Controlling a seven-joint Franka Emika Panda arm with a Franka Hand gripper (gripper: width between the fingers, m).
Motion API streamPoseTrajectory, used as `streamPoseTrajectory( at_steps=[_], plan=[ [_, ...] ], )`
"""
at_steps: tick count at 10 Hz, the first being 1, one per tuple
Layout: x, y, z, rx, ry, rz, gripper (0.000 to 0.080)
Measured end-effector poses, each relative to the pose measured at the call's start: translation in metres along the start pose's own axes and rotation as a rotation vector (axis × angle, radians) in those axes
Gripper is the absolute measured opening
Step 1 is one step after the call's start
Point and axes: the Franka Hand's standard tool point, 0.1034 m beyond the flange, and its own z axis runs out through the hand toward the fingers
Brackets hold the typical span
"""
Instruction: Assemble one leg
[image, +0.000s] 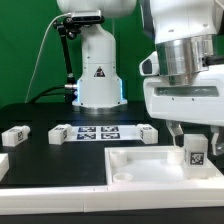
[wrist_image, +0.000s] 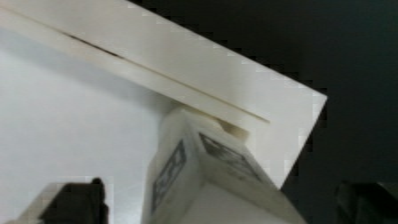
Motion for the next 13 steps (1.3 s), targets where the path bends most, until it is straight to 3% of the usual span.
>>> streamPoseTrajectory(
  at_steps=[1, 3, 6, 10, 13],
  plan=[
    [-0.001, -0.003, -0.001, -0.017, -0.001, -0.156, 0.0646],
    [0.005, -0.004, 0.001, -0.026, 0.006, -0.426, 0.0649],
    [0.007, -0.004, 0.003, -0.055, 0.030, -0.674, 0.0649],
    [0.010, -0.005, 0.003, -0.054, 0.053, -0.936, 0.0649],
    [0.010, -0.005, 0.003, -0.054, 0.053, -0.934, 0.0290]
  ],
)
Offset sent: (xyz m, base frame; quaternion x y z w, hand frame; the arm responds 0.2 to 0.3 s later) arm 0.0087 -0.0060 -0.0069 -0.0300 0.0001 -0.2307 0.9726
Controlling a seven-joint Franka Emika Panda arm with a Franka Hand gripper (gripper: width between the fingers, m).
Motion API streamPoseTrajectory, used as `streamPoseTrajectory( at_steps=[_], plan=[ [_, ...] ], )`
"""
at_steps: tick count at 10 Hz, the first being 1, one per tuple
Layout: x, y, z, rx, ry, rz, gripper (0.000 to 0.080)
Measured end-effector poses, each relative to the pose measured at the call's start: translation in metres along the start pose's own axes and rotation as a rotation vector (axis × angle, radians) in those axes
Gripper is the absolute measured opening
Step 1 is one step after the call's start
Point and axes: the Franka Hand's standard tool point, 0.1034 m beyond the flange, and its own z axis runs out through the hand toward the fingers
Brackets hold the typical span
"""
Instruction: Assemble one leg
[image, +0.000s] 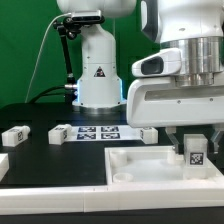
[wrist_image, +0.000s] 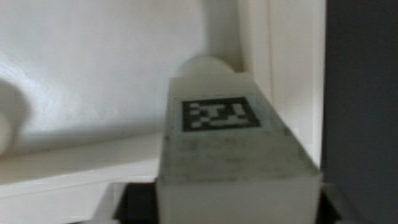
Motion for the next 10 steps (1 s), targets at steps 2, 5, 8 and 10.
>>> streamPoseTrajectory(
  at_steps=[2, 5, 8, 10],
  plan=[
    [0.0004, 0.0014, -0.0002, 0.004, -0.001, 0.048, 0.0290],
    [0.0007, 0.0077, 0.0000, 0.032, -0.010, 0.379, 0.0290],
    [-0.0018, 0.0093, 0.0003, 0.024, -0.018, 0.709, 0.0294],
    [-0.0059, 0.0099, -0.0002, 0.019, -0.025, 0.996, 0.0294]
  ],
)
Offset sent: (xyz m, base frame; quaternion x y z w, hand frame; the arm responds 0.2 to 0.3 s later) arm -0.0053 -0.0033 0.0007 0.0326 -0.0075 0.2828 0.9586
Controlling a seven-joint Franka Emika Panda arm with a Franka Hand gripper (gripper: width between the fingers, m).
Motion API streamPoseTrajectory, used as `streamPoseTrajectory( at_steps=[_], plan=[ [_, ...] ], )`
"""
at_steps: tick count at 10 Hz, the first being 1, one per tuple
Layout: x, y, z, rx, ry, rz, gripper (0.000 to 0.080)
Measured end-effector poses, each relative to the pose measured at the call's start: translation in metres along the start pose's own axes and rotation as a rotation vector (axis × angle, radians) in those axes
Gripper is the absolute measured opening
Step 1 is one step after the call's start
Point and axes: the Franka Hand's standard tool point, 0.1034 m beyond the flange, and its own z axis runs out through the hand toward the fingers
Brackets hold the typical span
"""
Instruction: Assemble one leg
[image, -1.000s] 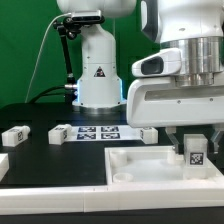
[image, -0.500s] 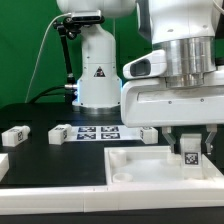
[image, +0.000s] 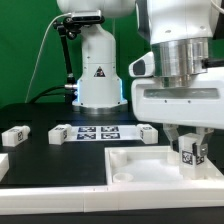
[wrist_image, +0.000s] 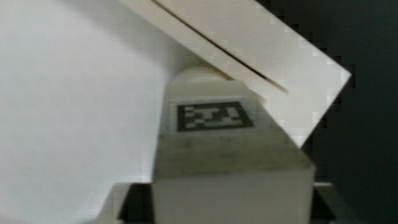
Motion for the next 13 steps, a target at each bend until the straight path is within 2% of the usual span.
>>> streamPoseTrajectory(
  at_steps=[1, 4, 8, 9, 10, 11, 12, 13],
  plan=[
    [-0.0025, 0.0015, -0.0004, -0.011, 0.006, 0.167, 0.0294],
    [-0.0018, 0.0036, -0.0003, -0.009, -0.010, 0.410, 0.0294],
    [-0.0027, 0.0040, 0.0004, -0.012, -0.014, 0.482, 0.0294],
    [-0.0027, 0.0040, 0.0006, -0.012, -0.014, 0.441, 0.0473],
    [-0.0023, 0.0034, 0.0002, -0.010, -0.014, 0.422, 0.0588],
    [-0.0007, 0.0041, 0.0001, -0.010, -0.014, 0.333, 0.0588],
    [-0.0001, 0.0040, -0.0001, -0.010, -0.012, 0.217, 0.0636],
    [0.0000, 0.0031, -0.0006, -0.009, -0.011, 0.085, 0.0646]
  ],
)
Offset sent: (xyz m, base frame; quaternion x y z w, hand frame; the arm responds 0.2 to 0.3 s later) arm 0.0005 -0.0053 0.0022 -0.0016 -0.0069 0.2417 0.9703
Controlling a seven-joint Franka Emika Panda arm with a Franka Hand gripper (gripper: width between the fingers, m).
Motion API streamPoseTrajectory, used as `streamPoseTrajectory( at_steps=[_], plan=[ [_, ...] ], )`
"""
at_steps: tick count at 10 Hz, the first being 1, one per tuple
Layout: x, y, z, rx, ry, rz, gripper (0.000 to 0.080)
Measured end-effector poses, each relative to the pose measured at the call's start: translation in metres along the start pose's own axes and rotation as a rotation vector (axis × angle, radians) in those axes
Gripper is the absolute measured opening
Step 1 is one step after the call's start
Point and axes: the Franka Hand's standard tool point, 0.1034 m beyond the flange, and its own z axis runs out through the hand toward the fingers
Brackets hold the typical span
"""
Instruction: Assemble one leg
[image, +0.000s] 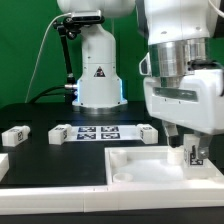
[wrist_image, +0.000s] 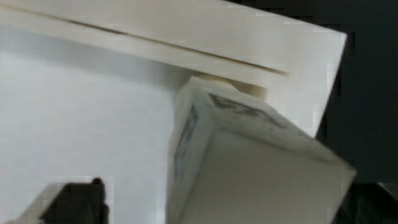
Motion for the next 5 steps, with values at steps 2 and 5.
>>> streamPoseTrajectory(
  at_steps=[2, 5],
  plan=[
    [-0.005, -0.002, 0.000, -0.010, 0.019, -0.250, 0.0646],
    [-0.012, -0.005, 0.000, -0.055, 0.032, -0.630, 0.0649]
  ],
)
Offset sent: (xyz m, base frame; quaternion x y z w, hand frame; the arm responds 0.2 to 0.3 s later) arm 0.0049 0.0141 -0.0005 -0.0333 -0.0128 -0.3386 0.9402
